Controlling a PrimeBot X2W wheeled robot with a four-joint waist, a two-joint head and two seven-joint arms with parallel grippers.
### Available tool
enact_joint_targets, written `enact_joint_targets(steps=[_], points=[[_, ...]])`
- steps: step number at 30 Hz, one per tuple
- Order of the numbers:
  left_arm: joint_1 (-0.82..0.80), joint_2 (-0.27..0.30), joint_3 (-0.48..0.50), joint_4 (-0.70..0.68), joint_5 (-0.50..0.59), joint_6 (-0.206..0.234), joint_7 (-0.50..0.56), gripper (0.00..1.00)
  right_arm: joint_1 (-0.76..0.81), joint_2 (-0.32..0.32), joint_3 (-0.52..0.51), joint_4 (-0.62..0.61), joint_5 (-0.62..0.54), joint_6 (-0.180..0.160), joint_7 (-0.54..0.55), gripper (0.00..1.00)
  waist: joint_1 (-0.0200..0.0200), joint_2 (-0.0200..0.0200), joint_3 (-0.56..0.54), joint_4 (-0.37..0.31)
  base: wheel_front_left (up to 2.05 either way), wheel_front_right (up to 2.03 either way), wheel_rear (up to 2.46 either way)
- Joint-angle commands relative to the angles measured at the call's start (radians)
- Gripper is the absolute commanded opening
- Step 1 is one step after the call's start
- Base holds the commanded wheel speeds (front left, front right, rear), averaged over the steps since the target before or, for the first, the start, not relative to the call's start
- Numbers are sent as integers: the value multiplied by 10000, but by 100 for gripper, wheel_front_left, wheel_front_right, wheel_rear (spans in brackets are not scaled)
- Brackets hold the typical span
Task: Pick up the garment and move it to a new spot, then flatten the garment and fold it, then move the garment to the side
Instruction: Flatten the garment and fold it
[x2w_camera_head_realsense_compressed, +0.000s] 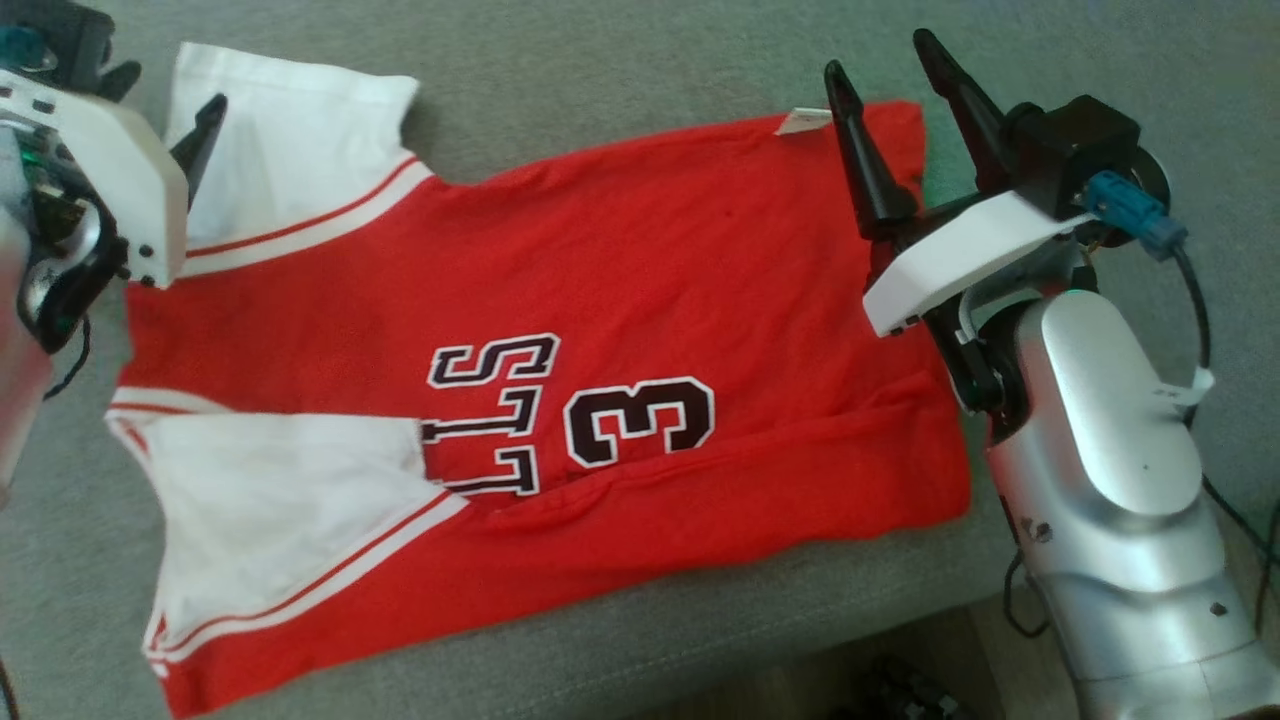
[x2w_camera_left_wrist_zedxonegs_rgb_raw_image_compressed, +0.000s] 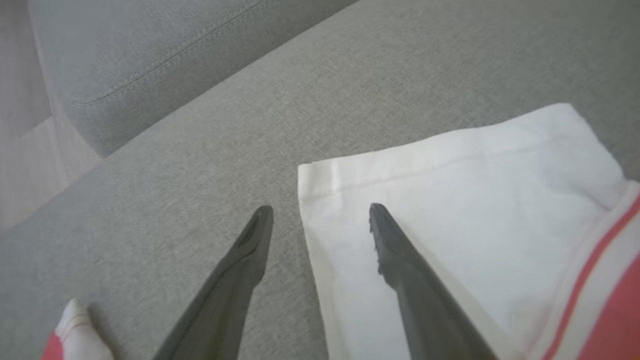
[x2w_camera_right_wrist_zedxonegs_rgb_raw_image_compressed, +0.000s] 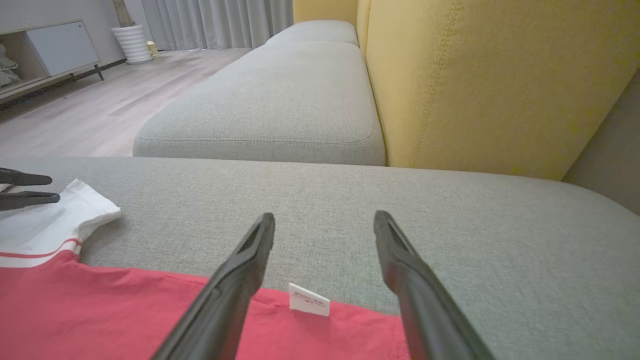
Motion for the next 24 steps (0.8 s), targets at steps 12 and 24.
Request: enact_joint_targets(steps=[12,24], points=[[-1505,679,-1171,957,-749,16,-575,100,-343,50,233,-95,100,35,-214,100,-1,0,314,-422,0,0,0],[-1780,456,-2269,908,-2309,16,-146,0,-530,50,-148,145,-176,35,-89,100,-1,0,366,-232,0,0,0]])
